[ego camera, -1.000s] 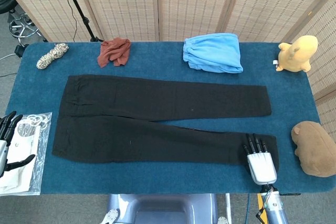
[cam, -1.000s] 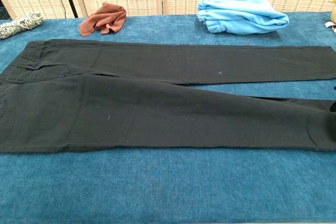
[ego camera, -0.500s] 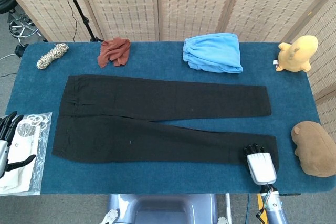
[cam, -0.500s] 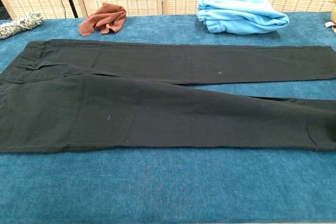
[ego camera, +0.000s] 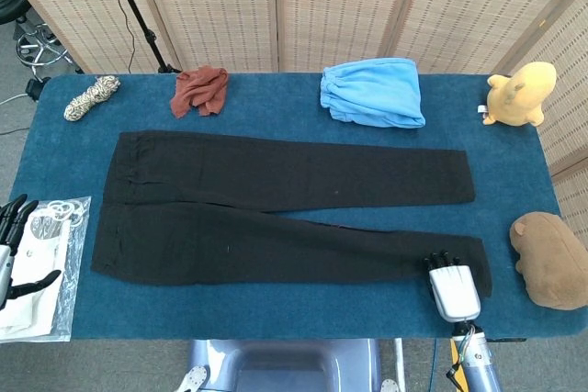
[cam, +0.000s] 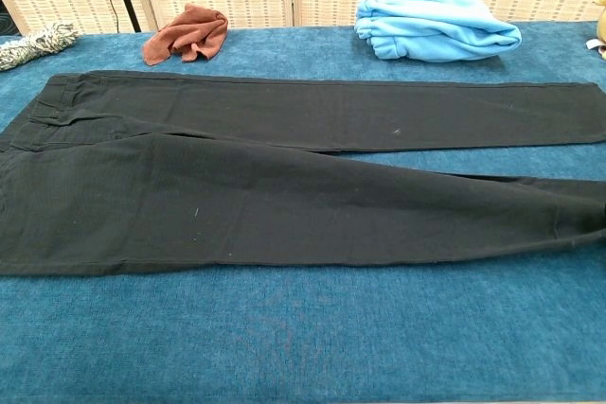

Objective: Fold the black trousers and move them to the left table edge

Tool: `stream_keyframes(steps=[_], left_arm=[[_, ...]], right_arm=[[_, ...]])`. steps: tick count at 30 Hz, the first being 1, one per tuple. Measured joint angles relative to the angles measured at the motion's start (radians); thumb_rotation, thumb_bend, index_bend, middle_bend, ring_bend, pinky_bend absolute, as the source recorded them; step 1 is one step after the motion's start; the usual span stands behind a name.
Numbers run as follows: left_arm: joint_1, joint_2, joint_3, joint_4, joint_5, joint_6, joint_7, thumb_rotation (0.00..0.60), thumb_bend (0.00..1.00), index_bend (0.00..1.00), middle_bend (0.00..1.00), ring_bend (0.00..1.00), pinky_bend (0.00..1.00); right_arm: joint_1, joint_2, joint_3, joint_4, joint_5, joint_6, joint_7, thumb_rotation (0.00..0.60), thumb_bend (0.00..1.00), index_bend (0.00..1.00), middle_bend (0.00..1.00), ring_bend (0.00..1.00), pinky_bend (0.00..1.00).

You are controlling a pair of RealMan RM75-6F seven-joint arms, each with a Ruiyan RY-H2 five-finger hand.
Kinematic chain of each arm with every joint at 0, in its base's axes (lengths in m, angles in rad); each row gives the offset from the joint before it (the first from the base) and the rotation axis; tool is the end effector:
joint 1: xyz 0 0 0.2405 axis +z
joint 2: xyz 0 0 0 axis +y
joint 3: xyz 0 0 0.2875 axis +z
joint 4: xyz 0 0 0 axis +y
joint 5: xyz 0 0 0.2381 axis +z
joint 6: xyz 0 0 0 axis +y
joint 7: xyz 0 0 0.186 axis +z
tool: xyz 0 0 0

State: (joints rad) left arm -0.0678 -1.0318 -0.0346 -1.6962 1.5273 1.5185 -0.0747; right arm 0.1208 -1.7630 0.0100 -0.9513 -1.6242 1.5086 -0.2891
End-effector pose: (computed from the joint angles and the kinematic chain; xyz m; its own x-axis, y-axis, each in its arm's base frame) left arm -0.3364 0.2173 0.1700 0.3307 -0.0075 0.9437 0.9434 -0.0236 -0.3308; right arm -0.3517 -0.2315 -0.0439 0.6581 0.0415 0.7517 -0.7396 -0.1512 0.6558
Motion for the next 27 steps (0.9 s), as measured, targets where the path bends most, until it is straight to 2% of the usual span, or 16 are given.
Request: stream_keyframes(steps=[7,16,19,22,27], left_arm=[[-0.001,-0.002,-0.001,-0.002,-0.004,-0.003,0.006,0.600,0.00,0.00,0.00,0.00,0.00],[-0.015,-0.021,0.004,0.017,0.012,-0.022,0.032,0.600,0.00,0.00,0.00,0.00,0.00],[-0.031,-0.053,0.011,0.068,0.035,-0.041,0.058,0.600,0.00,0.00,0.00,0.00,0.01],[-0.053,-0.092,0.023,0.146,0.063,-0.074,0.056,0.600,0.00,0.00,0.00,0.00,0.07],[-0.087,-0.168,0.051,0.334,0.130,-0.102,0.023,0.600,0.00,0.00,0.00,0.03,0.09]], right_arm=[[0.004,0.001,-0.004,0.002,-0.003,0.004,0.027,0.600,0.70,0.60,0.54,0.41,0.61],[0.010,0.008,0.000,-0.007,0.000,0.008,0.048,0.600,0.70,0.61,0.55,0.43,0.62],[0.011,0.012,0.001,-0.018,0.000,0.011,0.052,0.600,0.70,0.61,0.55,0.43,0.62],[0.011,0.017,0.000,-0.031,-0.001,0.014,0.054,0.600,0.70,0.61,0.55,0.43,0.62],[0.012,0.024,-0.003,-0.050,-0.004,0.017,0.051,0.600,0.70,0.62,0.56,0.43,0.62]])
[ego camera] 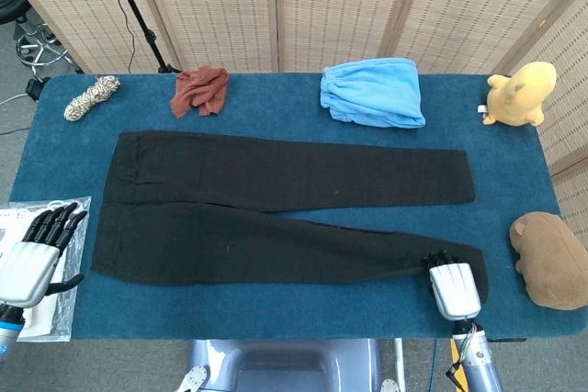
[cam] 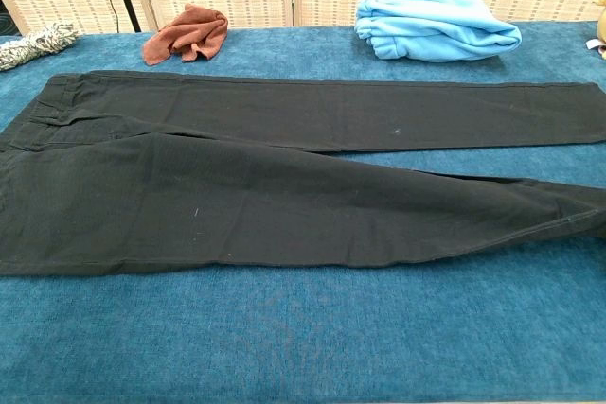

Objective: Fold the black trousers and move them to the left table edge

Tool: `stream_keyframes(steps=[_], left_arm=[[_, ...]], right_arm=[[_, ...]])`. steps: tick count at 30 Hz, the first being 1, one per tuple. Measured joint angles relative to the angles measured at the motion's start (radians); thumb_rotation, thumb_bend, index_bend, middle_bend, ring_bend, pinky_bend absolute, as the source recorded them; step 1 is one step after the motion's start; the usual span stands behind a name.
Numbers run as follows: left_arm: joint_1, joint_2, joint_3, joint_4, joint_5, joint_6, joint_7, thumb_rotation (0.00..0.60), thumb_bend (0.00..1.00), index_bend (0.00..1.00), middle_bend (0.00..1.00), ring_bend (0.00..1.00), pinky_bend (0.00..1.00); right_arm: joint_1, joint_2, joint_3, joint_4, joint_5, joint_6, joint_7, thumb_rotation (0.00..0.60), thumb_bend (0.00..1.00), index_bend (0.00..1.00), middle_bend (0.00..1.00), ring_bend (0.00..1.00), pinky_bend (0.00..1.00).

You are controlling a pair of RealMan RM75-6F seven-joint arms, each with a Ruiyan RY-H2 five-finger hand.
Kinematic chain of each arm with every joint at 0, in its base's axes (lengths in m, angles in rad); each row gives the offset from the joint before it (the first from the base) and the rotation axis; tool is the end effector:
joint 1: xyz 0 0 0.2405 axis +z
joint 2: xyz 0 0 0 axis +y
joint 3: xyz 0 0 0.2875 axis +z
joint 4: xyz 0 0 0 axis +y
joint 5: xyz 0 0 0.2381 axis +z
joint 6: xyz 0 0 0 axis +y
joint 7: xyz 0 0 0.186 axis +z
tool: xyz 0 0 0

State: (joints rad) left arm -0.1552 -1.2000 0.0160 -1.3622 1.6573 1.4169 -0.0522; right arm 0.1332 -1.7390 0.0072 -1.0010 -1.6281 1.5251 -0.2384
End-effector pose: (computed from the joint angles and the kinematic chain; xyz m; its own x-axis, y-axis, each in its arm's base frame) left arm -0.3692 0.2388 0.1102 0.5275 0.0921 0.8445 0.8390 -0.2130 -0.5008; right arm -0.3421 -0.2345 -0.0374 0.5969 0.0539 0.8005 -0.7850 -0.1670 0.5966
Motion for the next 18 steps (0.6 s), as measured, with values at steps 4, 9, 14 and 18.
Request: stream_keyframes(steps=[4,9,14,18], left_arm=[[-0.022,-0.064,0.028,0.154,0.053,-0.011,-0.035,0.600,0.00,0.00,0.00,0.05,0.09],[-0.034,-0.154,0.061,0.321,0.094,-0.010,-0.091,0.600,0.00,0.00,0.00,0.06,0.09],[-0.030,-0.227,0.086,0.458,0.095,-0.018,-0.165,0.600,0.00,0.00,0.00,0.05,0.09],[-0.028,-0.256,0.095,0.516,0.090,-0.016,-0.216,0.600,0.00,0.00,0.00,0.05,0.09]], right_arm=[[0.003,0.002,0.003,-0.011,0.002,0.000,-0.002,0.600,0.70,0.62,0.56,0.43,0.62],[0.002,0.004,0.005,-0.020,0.008,-0.001,-0.009,0.600,0.70,0.62,0.56,0.43,0.62],[0.003,0.008,0.009,-0.029,0.014,-0.004,-0.015,0.600,0.70,0.62,0.56,0.43,0.62],[0.003,0.011,0.011,-0.036,0.019,-0.008,-0.018,0.600,0.70,0.62,0.56,0.43,0.62]])
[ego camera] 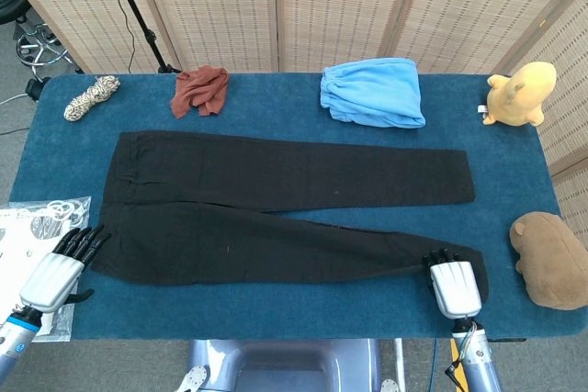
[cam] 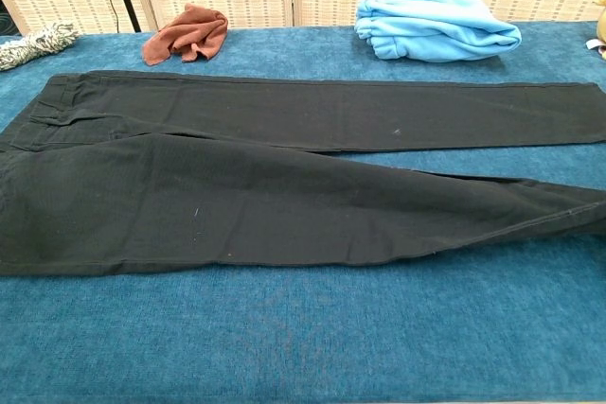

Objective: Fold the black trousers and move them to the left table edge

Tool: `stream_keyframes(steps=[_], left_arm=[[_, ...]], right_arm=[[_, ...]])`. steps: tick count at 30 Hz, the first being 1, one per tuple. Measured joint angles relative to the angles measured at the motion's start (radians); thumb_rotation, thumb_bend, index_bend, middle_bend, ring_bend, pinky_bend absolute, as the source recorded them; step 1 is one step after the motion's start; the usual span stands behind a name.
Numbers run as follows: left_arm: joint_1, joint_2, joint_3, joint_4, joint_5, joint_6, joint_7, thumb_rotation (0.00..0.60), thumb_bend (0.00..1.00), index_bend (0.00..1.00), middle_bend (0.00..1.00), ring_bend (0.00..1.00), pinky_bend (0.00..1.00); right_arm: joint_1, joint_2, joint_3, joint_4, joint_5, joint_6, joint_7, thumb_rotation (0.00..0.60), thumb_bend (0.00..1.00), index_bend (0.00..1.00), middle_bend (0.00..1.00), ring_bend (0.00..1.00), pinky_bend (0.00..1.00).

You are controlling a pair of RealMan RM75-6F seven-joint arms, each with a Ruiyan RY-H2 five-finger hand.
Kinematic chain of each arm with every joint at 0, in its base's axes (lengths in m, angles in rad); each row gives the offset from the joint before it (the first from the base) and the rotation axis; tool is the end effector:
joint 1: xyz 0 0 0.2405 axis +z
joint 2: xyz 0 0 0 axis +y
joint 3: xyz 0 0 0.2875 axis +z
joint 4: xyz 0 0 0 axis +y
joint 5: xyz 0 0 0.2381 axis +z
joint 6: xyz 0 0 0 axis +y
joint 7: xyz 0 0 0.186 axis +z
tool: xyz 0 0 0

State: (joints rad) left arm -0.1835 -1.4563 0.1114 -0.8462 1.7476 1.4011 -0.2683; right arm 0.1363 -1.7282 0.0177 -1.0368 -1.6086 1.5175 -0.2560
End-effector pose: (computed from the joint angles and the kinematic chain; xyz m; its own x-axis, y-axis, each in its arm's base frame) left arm -0.4307 0.2371 0.0507 0.5945 0.1967 0.7797 0.7901 -0.3231 -0.5210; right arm -0.3400 -0.2378 -0.0345 0.5908 0.0513 0.8052 -0.7931 -0.1466 0.5912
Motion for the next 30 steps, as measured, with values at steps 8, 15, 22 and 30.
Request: stream_keyframes(steps=[8,15,22,30], left_arm=[[-0.001,-0.063,-0.006,0.079,-0.019,0.010,-0.009,0.600,0.00,0.00,0.00,0.05,0.09],[-0.007,-0.115,-0.028,0.135,-0.037,0.044,-0.017,0.600,0.00,0.00,0.00,0.05,0.09],[-0.021,-0.149,-0.031,0.168,-0.046,0.039,-0.039,0.600,0.00,0.00,0.00,0.05,0.09],[-0.032,-0.169,-0.019,0.207,-0.049,0.016,-0.056,0.600,0.03,0.00,0.00,0.05,0.09]], right_arm=[[0.001,0.002,0.002,-0.007,0.005,-0.002,-0.008,0.600,0.70,0.62,0.56,0.43,0.62],[0.002,0.003,0.003,-0.011,0.007,-0.003,-0.006,0.600,0.70,0.62,0.56,0.43,0.62],[0.001,0.005,0.003,-0.017,0.010,-0.002,-0.006,0.600,0.70,0.62,0.56,0.43,0.62],[0.001,0.008,0.006,-0.025,0.015,-0.003,-0.005,0.600,0.70,0.61,0.56,0.43,0.62]])
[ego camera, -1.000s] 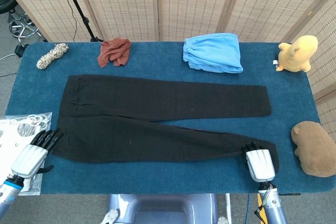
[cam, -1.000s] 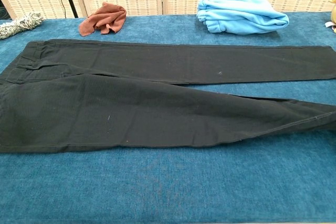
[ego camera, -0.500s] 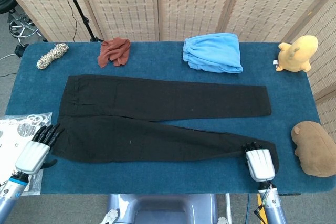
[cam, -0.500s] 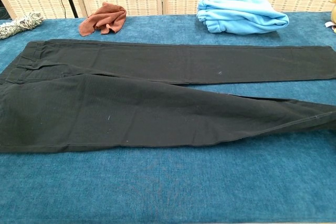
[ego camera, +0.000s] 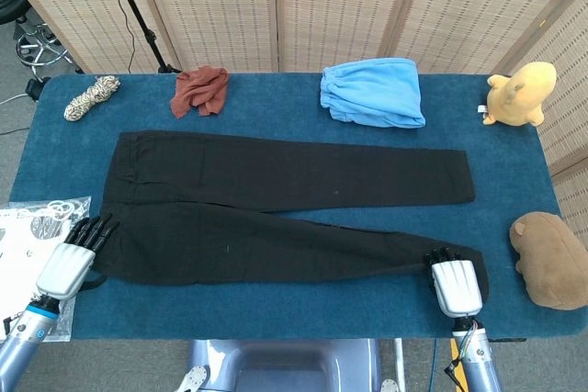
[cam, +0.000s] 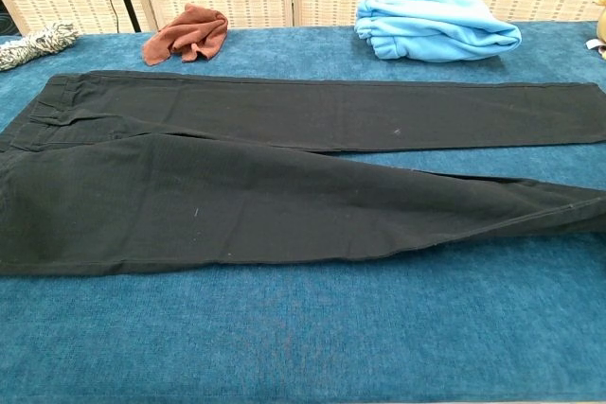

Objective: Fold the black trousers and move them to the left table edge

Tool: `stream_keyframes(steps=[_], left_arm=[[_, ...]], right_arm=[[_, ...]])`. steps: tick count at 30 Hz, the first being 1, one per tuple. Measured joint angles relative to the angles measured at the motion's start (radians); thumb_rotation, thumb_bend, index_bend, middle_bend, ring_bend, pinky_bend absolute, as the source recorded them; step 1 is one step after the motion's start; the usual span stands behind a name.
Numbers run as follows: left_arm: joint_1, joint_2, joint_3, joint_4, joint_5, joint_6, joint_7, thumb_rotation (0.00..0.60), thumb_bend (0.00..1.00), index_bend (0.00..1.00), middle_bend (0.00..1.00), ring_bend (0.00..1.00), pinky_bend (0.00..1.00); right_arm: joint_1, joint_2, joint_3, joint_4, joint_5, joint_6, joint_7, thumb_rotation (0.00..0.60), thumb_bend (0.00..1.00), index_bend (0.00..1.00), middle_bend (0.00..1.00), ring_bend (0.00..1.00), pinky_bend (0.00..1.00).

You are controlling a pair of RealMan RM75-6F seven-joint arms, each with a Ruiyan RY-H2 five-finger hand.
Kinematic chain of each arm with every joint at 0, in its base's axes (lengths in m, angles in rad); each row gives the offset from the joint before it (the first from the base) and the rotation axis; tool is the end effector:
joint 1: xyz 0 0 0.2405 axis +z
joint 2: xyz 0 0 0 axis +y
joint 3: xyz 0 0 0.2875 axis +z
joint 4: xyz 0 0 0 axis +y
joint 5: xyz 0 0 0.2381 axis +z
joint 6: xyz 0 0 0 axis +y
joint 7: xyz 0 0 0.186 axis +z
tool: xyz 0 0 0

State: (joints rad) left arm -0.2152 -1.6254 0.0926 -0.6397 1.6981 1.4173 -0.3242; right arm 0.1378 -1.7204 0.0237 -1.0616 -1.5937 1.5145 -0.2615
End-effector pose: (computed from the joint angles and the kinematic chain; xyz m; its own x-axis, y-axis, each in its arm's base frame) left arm -0.4299 0.2630 0.0203 0.5733 0.1380 0.8077 0.8009 -0.3026 -0.5168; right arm -0.3387 -0.2396 -0.0321 0.5811 0.0488 0.8123 -0.8025 -0.1316 0.5820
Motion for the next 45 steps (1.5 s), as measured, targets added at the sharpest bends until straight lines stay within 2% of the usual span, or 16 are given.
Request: stream_keyframes(steps=[9,12,14,18,21,35,37,41,45], left_arm=[[-0.013,-0.024,0.009,0.056,-0.008,-0.022,-0.032,0.600,0.06,0.00,0.00,0.05,0.09],[-0.021,-0.031,0.009,0.067,-0.009,-0.025,-0.026,0.600,0.10,0.00,0.00,0.05,0.09],[-0.026,-0.035,0.011,0.070,-0.010,-0.030,-0.026,0.600,0.16,0.00,0.00,0.05,0.09],[-0.027,-0.034,0.013,0.070,-0.011,-0.028,-0.039,0.600,0.38,0.00,0.00,0.05,0.09],[-0.026,-0.031,0.015,0.073,-0.013,-0.021,-0.050,0.600,0.49,0.00,0.00,0.06,0.09],[-0.037,-0.028,0.022,0.081,-0.022,-0.052,-0.070,0.600,0.51,0.00,0.00,0.11,0.09],[-0.040,-0.027,0.026,0.076,-0.022,-0.062,-0.063,0.600,0.51,0.01,0.00,0.12,0.12],[-0.042,-0.022,0.029,0.065,-0.022,-0.061,-0.056,0.600,0.51,0.15,0.10,0.20,0.25],[-0.040,-0.026,0.026,0.070,-0.022,-0.037,-0.057,0.600,0.53,0.33,0.25,0.30,0.35]], right_arm=[[0.000,0.001,0.000,-0.006,0.001,0.001,0.001,0.600,0.70,0.61,0.56,0.43,0.62],[0.000,0.003,0.001,-0.009,0.000,0.005,0.002,0.600,0.70,0.61,0.56,0.43,0.62],[0.000,0.004,0.001,-0.011,0.000,0.005,0.001,0.600,0.70,0.61,0.56,0.43,0.62],[0.000,0.005,0.001,-0.014,0.001,0.005,0.002,0.600,0.70,0.61,0.56,0.43,0.62],[0.001,0.006,0.000,-0.014,0.001,0.004,0.003,0.600,0.70,0.62,0.56,0.43,0.62],[0.000,0.004,0.000,-0.013,0.006,-0.001,0.004,0.600,0.70,0.62,0.56,0.43,0.62],[0.001,0.005,0.003,-0.016,0.008,-0.001,0.006,0.600,0.70,0.62,0.56,0.43,0.62],[0.001,0.008,0.004,-0.020,0.009,-0.001,0.009,0.600,0.70,0.62,0.56,0.43,0.62],[0.001,0.009,0.003,-0.024,0.009,-0.001,0.011,0.600,0.70,0.62,0.56,0.43,0.62]])
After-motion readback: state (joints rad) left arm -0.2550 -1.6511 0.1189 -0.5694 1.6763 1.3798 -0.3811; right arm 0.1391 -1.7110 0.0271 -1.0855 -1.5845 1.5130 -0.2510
